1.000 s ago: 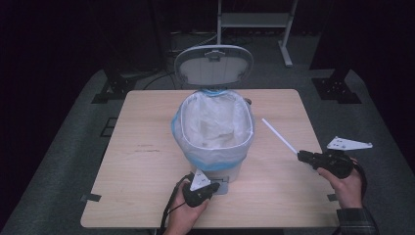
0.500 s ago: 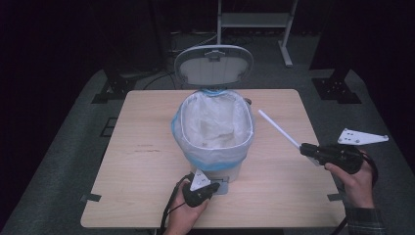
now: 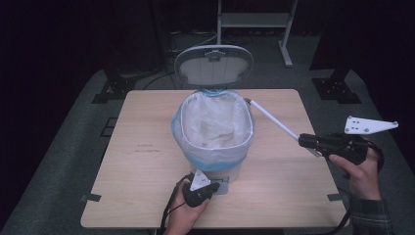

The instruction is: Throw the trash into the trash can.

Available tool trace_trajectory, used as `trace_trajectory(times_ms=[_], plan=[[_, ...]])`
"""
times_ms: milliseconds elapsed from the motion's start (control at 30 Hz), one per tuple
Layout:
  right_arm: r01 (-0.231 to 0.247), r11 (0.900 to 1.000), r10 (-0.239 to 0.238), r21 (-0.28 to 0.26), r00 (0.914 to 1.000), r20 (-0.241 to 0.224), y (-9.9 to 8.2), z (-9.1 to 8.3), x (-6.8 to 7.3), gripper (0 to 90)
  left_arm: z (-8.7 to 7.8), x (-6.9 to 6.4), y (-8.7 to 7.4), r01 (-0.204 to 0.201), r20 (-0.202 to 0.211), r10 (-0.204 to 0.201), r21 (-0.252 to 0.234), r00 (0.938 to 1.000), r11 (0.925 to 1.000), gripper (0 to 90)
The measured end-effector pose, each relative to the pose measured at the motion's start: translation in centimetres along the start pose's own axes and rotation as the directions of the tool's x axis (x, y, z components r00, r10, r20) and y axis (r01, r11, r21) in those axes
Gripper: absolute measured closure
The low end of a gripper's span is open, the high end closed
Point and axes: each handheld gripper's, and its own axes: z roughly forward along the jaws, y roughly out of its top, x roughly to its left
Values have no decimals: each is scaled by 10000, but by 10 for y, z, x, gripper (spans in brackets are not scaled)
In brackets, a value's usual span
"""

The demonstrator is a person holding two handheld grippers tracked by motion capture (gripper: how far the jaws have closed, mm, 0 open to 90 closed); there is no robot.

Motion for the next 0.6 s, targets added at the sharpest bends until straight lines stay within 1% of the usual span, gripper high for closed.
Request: trace_trajectory(times_ms=[233,300,367,400,433,600], plan=[[452,9988,-458,-178,9983,-354,24,4,5,796,0,0,0,-7,3,7,11,10000,10000,900],[620,9979,-629,-192,9967,-506,35,7,7,796,0,0,0,-24,-2,24,28,10000,10000,900],[705,9974,-713,-175,9959,-551,38,9,8,796,0,0,0,-32,-2,32,36,10000,10000,900],[815,9966,-822,-132,9946,-637,45,14,9,796,0,0,0,-35,-1,35,27,10000,10000,900],[815,9966,-822,-132,9946,-637,45,14,9,796,0,0,0,-37,-1,37,39,10000,10000,900],[1038,9945,-1049,-163,9902,-925,60,24,12,797,0,0,0,-44,-2,44,39,10000,10000,900]])
